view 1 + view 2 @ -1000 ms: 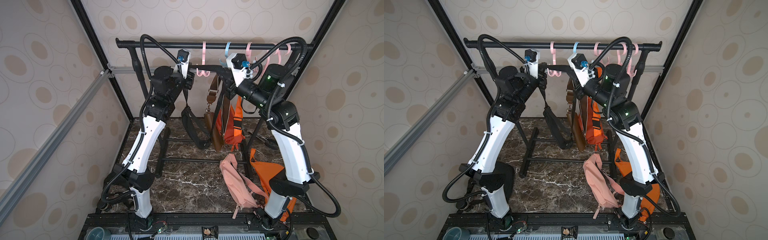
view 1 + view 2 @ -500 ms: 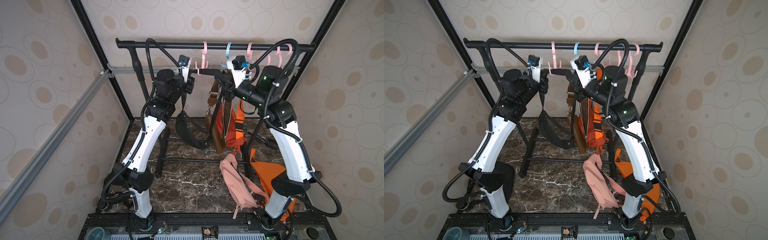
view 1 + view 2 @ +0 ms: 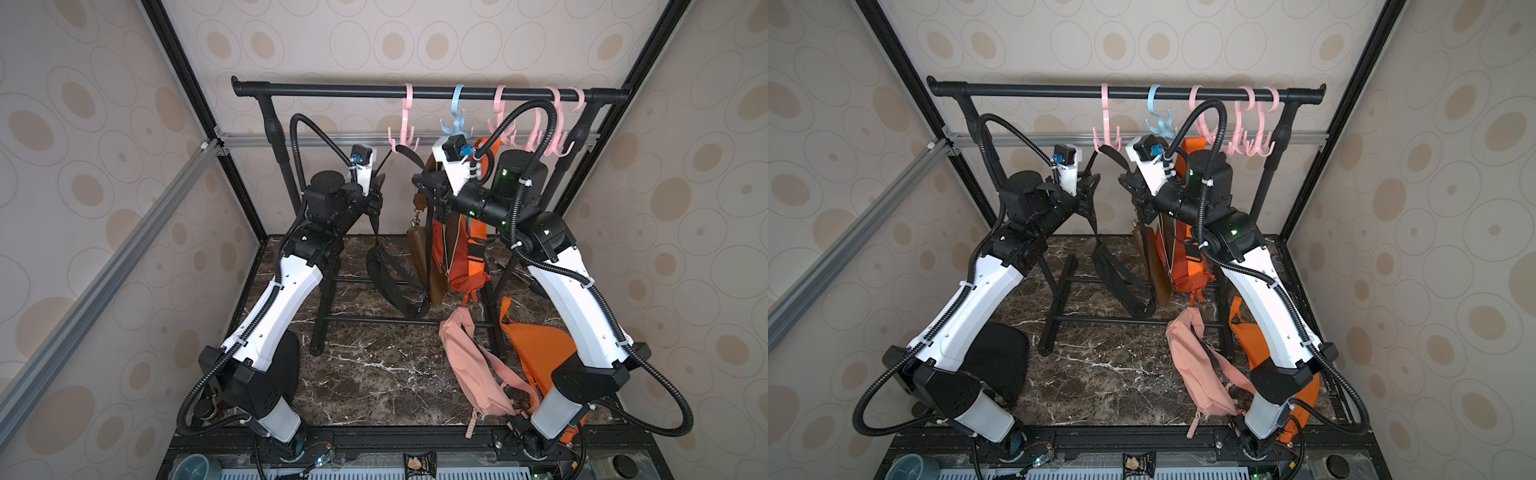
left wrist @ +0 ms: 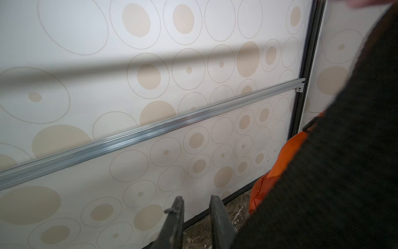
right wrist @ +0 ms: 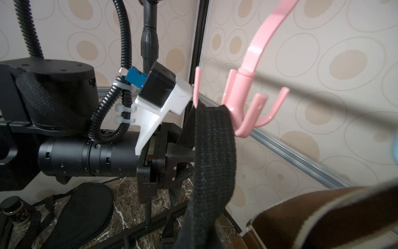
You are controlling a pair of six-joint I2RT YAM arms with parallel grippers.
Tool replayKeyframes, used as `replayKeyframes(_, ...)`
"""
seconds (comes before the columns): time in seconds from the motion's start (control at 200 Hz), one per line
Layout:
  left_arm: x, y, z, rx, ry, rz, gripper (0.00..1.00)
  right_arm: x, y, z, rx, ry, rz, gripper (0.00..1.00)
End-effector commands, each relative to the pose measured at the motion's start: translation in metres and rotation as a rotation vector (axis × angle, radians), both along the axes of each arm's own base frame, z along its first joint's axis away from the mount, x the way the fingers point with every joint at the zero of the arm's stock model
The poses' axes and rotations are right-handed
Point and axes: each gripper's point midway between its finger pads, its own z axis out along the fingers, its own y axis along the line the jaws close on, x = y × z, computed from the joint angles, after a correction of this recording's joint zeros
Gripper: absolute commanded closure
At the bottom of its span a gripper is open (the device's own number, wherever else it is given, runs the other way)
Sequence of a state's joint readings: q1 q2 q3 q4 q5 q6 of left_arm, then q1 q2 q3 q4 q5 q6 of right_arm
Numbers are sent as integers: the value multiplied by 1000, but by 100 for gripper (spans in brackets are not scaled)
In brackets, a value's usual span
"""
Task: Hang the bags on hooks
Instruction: Hang the bag on the hook.
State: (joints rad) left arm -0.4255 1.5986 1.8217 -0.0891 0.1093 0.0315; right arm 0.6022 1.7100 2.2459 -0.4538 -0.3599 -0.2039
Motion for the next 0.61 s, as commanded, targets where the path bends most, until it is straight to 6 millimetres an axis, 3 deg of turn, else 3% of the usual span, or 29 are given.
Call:
replayKeyframes(0.0,-13,5,31,-55,-68,-12,58,-6,5,1,-9,-9,7,92)
replayKeyframes(0.145,-21,8,47,-46,-84,-13,33,-5,5,1,-5,-2,-10,82)
replayKeyframes(0.35,-46,25,61,-72,-122,27,1,-21,9,1,-6,0,14,64)
replayKeyframes(0.48,-64,38,68,-106,-147,58,0,-29,10,6,-14,-38,-36,50)
replayKeyframes(0.6,-75,56,64,-111,-136,129,0,-31,-3,18,3,-52,-112,36)
